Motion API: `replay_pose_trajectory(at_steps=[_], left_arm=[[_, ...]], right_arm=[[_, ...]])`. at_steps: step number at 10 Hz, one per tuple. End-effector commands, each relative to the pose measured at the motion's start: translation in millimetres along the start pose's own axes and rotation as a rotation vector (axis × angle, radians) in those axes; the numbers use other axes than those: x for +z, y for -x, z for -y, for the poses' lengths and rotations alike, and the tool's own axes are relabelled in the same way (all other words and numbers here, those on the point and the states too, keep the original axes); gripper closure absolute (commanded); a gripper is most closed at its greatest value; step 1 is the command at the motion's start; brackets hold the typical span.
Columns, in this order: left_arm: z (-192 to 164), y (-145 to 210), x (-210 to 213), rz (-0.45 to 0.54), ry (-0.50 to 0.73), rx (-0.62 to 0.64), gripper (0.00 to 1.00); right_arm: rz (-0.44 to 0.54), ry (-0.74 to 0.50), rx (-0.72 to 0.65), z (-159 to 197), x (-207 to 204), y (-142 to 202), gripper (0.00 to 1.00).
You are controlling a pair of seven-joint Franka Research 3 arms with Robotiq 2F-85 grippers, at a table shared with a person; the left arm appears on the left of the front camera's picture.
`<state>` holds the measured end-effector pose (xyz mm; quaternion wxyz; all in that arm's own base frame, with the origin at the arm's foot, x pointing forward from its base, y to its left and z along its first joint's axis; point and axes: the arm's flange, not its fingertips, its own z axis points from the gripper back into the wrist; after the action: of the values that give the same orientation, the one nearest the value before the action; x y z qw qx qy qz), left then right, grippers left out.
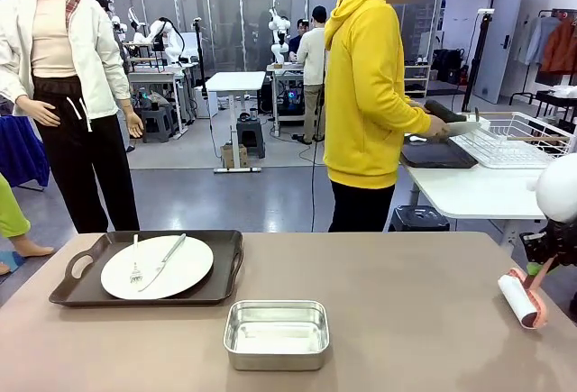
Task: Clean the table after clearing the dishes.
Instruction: When the left (or right) Handle tray is removed, use the left hand (or right hand) to clean the left (or right) side of the table with the Lint Roller, then place the Lint Roller back on top of the Airtight Container.
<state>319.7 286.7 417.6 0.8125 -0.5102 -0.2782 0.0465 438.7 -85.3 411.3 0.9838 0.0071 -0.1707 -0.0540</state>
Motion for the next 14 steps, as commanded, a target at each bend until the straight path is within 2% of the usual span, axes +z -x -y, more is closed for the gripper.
replay_pose_trajectory(at_steps=[1,2,3,14], left_arm=[[0.8,0.5,3.1,0.01,0.012,-0.017,0.0],[0.8,0.5,3.1,0.01,0.012,-0.017,0.0],[0.8,0.5,3.1,0.01,0.012,-0.017,0.0],[0.8,0.5,3.1,0.01,0.012,-0.017,0.0]], right_arm=[[0.033,-0.007,0.062,-2.3,36.2,14.8,0.78],[0.001,-0.055,0.114,-9.8,54.1,18.7,0.78],[0.016,-0.001,0.024,-3.0,15.4,3.4,0.78],[0.016,-0.001,0.024,-3.0,15.4,3.4,0.78]])
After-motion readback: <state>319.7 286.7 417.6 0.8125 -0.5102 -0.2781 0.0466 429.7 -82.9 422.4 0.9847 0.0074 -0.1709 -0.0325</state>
